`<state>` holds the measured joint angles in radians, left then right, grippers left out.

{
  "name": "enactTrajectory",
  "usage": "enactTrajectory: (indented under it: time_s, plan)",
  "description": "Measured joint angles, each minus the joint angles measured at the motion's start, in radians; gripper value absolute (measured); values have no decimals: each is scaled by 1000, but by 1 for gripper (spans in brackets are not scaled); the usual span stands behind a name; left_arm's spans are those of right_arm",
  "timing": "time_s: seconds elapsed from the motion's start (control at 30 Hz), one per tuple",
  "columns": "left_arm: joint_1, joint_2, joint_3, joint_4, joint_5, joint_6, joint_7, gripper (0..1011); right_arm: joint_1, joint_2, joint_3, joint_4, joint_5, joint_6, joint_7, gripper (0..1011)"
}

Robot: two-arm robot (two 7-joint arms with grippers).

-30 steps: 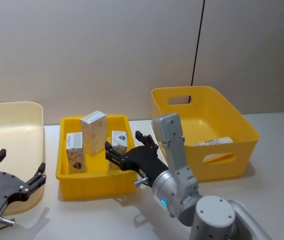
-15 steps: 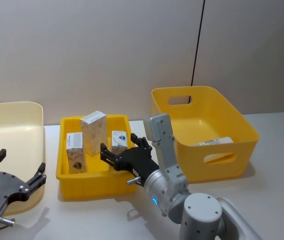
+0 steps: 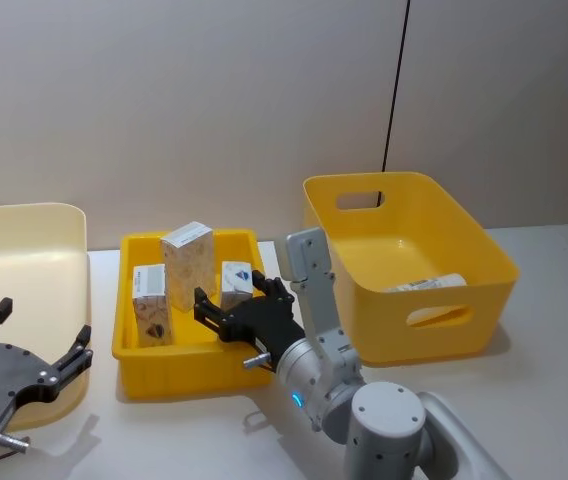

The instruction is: Bimanual collaborative sorting of washing and personal care products

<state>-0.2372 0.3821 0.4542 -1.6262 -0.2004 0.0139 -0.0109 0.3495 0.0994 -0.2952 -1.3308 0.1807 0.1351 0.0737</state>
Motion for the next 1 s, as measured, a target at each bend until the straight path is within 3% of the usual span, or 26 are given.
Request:
enactTrajectory:
  time_s: [0.23,0.53,0.63,1.0]
  plan:
    - [0,0,0,0,0,0,0,1003,8,-8,1,16,-3,-3,-1,816]
    - [0,0,0,0,0,0,0,1003,14,-14,1,28,-5,-5,-2,506]
    - [0,0,0,0,0,0,0,1003,15,-15,1,30,-6,-5,-2,445]
    - [0,0,0,0,0,0,0,1003,15,-15,6,31,-7,-42,10,441]
